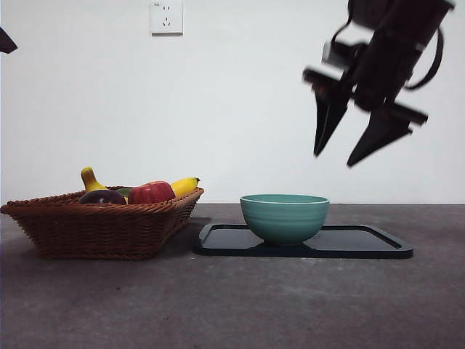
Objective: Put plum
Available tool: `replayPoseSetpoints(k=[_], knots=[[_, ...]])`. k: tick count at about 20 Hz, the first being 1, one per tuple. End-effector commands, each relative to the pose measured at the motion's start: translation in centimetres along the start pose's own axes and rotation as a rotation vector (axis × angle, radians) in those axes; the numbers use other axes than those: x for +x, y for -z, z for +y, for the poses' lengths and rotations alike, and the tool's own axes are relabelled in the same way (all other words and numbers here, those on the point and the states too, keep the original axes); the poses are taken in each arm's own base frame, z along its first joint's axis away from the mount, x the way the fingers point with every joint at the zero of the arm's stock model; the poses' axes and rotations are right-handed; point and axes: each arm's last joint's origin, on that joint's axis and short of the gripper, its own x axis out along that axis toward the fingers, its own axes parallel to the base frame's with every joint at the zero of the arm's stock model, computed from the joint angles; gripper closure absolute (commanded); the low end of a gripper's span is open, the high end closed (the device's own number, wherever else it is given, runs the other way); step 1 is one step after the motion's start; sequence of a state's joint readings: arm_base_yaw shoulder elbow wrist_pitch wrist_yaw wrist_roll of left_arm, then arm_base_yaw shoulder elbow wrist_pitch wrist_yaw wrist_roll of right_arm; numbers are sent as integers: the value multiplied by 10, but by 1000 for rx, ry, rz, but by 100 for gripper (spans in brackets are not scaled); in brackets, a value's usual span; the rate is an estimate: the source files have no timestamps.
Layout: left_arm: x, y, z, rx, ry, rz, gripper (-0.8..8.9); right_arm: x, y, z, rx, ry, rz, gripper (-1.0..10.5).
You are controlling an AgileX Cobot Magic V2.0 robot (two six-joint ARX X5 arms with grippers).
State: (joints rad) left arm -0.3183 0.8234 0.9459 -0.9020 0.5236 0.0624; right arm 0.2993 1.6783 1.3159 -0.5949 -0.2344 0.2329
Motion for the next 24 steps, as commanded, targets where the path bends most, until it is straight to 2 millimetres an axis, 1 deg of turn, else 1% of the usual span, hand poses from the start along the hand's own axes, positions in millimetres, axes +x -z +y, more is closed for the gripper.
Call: replayPoseSetpoints(k=[1,3,6,8,9,11,14,18,21,22,24], knots=[[-1,-2,-1,15,8,-1,381,22,-4,-3,-9,5,17,669],[-1,-2,-1,12,8,4,381,38,-3,-7,-5,7,38,669],[-1,-2,-1,11,8,6,381,55,-2,-11,-3,8,49,679],[-1,-2,-1,11,8,7,381,63,-1,-13,-1,13,59,718],[-1,-2,-1,10,8,8,381,65,0,-13,-1,13,60,763],[-1,-1,-1,8,9,12,381,65,-2,-13,-10,9,43,846],[-1,-1,-1,8,9,12,381,65,-4,-13,-13,5,27,916],[-1,-1,-1,8,9,12,381,65,-4,-13,-14,8,25,937],[-1,-1,-1,8,9,12,381,65,-6,-13,-16,43,-1,937],[-1,-1,-1,7,9,12,381,63,-7,-13,-18,38,-16,937],[-1,-1,-1,7,9,13,381,50,-11,-9,-26,31,-52,937]])
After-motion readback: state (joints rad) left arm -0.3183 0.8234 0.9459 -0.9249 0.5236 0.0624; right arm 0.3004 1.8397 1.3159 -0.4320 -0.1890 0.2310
